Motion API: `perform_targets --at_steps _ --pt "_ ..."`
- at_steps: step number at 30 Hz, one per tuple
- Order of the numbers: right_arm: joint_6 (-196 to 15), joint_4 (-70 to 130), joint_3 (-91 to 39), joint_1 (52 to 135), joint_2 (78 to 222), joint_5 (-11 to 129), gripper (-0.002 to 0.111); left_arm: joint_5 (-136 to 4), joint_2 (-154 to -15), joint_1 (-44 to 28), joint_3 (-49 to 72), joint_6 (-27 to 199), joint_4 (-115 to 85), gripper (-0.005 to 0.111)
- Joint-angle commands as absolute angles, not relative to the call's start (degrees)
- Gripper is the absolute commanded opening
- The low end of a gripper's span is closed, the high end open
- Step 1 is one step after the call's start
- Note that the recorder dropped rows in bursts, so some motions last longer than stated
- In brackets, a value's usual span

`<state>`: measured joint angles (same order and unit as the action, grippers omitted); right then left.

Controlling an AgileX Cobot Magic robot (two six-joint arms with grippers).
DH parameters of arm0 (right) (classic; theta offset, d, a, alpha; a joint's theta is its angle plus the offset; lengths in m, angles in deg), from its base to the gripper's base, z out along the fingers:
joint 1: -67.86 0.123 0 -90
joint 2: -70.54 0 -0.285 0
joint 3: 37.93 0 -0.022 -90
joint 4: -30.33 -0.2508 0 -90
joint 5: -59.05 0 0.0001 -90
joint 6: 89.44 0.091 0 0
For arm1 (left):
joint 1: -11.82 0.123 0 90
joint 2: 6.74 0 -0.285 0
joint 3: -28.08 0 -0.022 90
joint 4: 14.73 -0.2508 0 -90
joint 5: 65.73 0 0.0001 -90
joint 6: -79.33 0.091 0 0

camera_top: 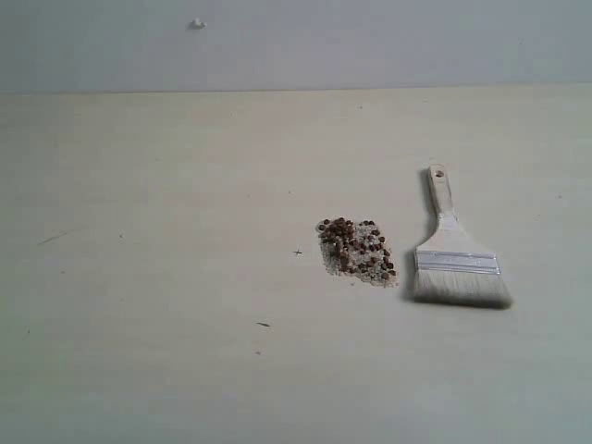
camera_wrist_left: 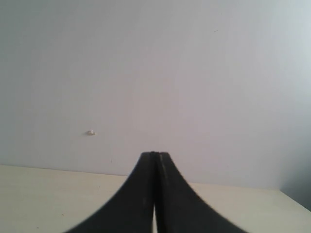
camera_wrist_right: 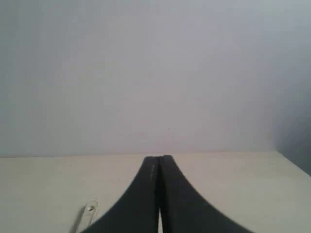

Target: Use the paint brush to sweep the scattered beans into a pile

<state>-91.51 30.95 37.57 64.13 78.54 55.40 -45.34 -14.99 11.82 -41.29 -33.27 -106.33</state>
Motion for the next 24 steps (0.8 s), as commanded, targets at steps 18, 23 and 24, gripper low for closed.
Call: perform_targets --at_steps 18,23,24 --pt "-89.1 33.3 39.3 63.9 78.3 54.5 0.000 -45.3 -15.1 11.9 -41.4 -33.3 -106.3 0.000" --pt "-89.1 33.3 39.3 63.9 78.3 54.5 0.000 -44.9 -15.1 11.9 -41.4 -34.4 -106.8 0.000" --pt "-89.1 33.3 39.3 63.9 78.3 54.5 0.000 -43.7 -15.1 11.9 -41.4 -36.0 -106.0 0.000"
